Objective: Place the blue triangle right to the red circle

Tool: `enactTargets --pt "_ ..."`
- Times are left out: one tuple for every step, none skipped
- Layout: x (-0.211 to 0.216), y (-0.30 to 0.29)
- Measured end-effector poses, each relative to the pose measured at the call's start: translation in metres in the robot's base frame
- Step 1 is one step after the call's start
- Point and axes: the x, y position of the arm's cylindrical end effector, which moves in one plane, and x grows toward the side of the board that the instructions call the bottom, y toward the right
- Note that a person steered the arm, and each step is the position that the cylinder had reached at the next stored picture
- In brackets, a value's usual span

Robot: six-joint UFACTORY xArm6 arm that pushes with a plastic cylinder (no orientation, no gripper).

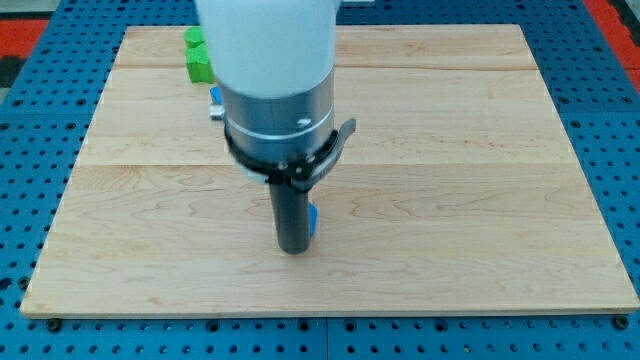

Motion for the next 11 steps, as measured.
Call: enactTargets --pt "-0.066 -0.003" --pt "-0.067 -0.003" --pt "-0.065 -0.019" --pt "-0.072 -0.035" --pt "-0.092 -0.059" --pt "-0.105 0.011" --pt "-0.112 0.068" --pt "-0.078 0.094" --pt "-0.097 0.124" --pt "-0.128 0.078" --pt "-0.149 0.060"
